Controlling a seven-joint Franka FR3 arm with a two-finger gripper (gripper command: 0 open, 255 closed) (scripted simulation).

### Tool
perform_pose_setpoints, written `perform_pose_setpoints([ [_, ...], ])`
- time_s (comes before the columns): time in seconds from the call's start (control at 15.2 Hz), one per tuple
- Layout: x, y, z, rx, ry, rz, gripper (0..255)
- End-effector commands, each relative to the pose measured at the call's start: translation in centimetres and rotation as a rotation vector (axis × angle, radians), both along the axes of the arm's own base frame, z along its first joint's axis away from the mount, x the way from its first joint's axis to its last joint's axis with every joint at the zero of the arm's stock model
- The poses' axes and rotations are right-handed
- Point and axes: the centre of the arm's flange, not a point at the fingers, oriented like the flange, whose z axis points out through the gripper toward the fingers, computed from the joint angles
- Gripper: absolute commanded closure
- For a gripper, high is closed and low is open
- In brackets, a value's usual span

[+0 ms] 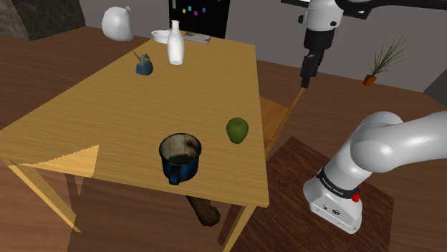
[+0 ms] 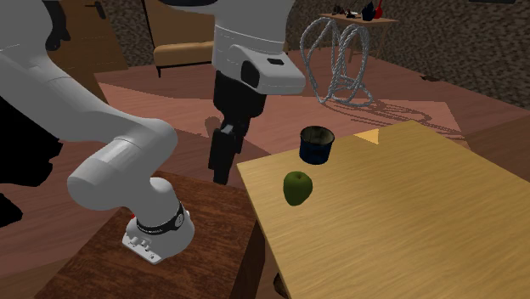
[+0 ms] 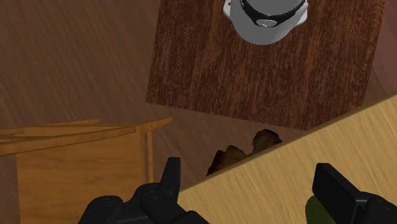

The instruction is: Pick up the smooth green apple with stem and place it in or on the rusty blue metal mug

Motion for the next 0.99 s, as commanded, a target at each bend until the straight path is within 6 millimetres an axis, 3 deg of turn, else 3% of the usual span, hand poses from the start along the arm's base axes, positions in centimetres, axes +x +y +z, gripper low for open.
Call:
perform_pose_setpoints([
  [0.0,0.0,0.0,0.0,0.0,0.0,0.0,0],
  [0.46,0.2,4.9,-6.0,0.081,-0.121,-0.112,0],
  [0.92,1.7,10.2,-11.5,0.161,-0.243,-0.223,0],
])
